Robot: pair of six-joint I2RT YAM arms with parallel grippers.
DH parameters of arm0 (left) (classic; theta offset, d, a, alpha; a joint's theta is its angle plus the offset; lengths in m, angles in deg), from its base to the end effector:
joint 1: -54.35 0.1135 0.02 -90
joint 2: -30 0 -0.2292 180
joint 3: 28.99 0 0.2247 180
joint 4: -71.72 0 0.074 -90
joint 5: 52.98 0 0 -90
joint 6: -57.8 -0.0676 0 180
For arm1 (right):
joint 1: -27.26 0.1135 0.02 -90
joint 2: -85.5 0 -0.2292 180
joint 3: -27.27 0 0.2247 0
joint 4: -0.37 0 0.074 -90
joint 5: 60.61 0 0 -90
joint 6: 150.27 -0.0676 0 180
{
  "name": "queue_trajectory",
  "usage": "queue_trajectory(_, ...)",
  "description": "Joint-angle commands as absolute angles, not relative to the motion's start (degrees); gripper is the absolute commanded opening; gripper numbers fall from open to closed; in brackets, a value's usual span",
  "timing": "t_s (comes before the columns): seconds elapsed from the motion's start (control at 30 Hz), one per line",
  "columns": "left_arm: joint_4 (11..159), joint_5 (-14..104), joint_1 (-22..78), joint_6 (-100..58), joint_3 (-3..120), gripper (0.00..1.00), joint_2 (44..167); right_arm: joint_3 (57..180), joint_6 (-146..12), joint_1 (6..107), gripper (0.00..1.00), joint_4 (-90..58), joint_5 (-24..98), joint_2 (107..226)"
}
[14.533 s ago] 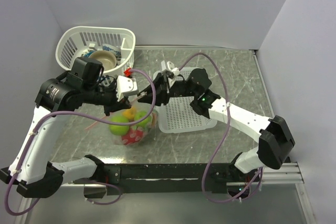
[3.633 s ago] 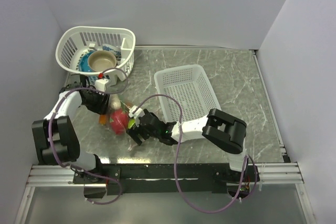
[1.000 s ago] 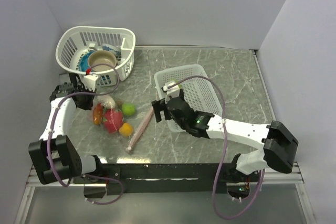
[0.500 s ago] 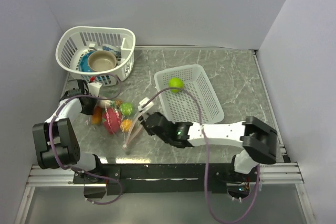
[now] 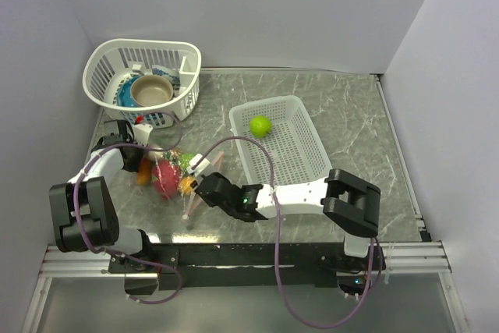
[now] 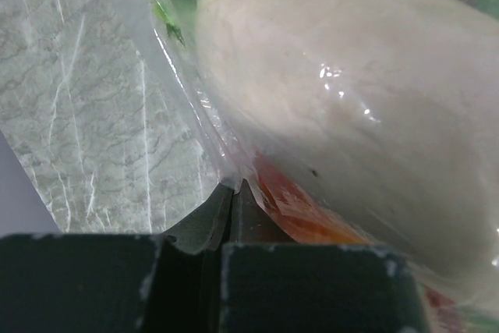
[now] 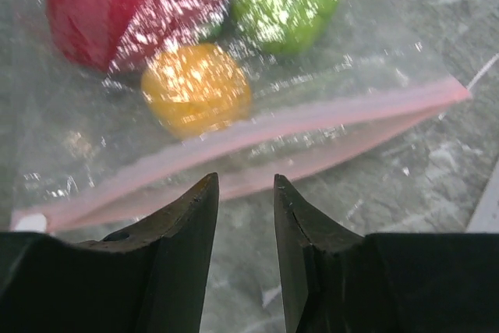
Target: Open the zip-top bag and remove the fake food
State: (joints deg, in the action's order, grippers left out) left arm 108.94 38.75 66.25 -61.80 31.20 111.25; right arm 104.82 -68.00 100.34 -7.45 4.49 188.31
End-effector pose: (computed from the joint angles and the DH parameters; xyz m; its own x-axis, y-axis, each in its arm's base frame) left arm 0.2639 0.0535 0.1389 -0.8179 0.3322 -0.4698 0.2454 0.9399 0.2374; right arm 0.1400 0.3624 0.1673 -0.2603 -0.4365 -0.8612 -0.7368 0.6663 -0.1150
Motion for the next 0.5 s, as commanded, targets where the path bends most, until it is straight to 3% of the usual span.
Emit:
queue_trajectory(0.0,108.9,38.7,66.0,-62.9,31.0,0.01,109.2,109.7,-67.2,99.8,0.43,-4.4,5.0,191.6)
queue_trajectory(0.13,109.2,39.0,66.1,-63.0,31.0,0.01,109.1,110.8,-67.1,99.2,0.47,-4.2,6.3,194.9)
queue_trajectory(0.23,109.1,39.0,66.1,-63.1,30.7,0.01,109.3,111.0,-67.0,98.5,0.64,-3.9,8.6,196.1)
queue_trajectory(0.27,109.0,39.0,66.0,-63.2,30.6,0.01,109.3,110.5,-66.8,98.3,0.80,-2.6,9.7,196.2)
queue_trajectory(0.37,108.9,39.1,66.1,-63.2,30.6,0.01,109.7,109.3,-66.1,98.1,1.00,-0.2,13.2,195.7)
queue_trajectory(0.47,109.3,39.7,66.1,-62.9,31.1,0.01,110.2,110.7,-66.1,98.1,1.00,-0.1,14.1,197.0)
